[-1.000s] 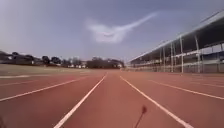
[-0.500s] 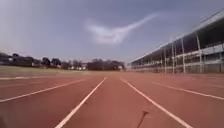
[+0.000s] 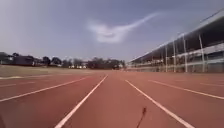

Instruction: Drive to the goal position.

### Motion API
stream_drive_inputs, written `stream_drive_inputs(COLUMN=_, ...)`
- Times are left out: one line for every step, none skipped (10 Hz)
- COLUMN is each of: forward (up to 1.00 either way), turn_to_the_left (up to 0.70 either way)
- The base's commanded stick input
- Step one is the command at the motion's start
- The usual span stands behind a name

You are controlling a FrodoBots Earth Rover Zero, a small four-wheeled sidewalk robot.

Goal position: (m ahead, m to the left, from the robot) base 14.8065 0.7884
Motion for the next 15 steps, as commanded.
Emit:
stream_drive_inputs(forward=0.7, turn_to_the_left=0.0)
stream_drive_inputs(forward=0.7, turn_to_the_left=0.0)
stream_drive_inputs(forward=0.7, turn_to_the_left=0.0)
stream_drive_inputs(forward=0.7, turn_to_the_left=0.0)
stream_drive_inputs(forward=0.7, turn_to_the_left=0.0)
stream_drive_inputs(forward=0.7, turn_to_the_left=0.0)
stream_drive_inputs(forward=0.7, turn_to_the_left=0.0)
stream_drive_inputs(forward=0.7, turn_to_the_left=0.0)
stream_drive_inputs(forward=0.7, turn_to_the_left=0.0)
stream_drive_inputs(forward=0.7, turn_to_the_left=0.0)
stream_drive_inputs(forward=0.7, turn_to_the_left=0.0)
stream_drive_inputs(forward=0.7, turn_to_the_left=0.0)
stream_drive_inputs(forward=0.7, turn_to_the_left=0.0)
stream_drive_inputs(forward=0.7, turn_to_the_left=0.0)
stream_drive_inputs(forward=0.7, turn_to_the_left=0.0)
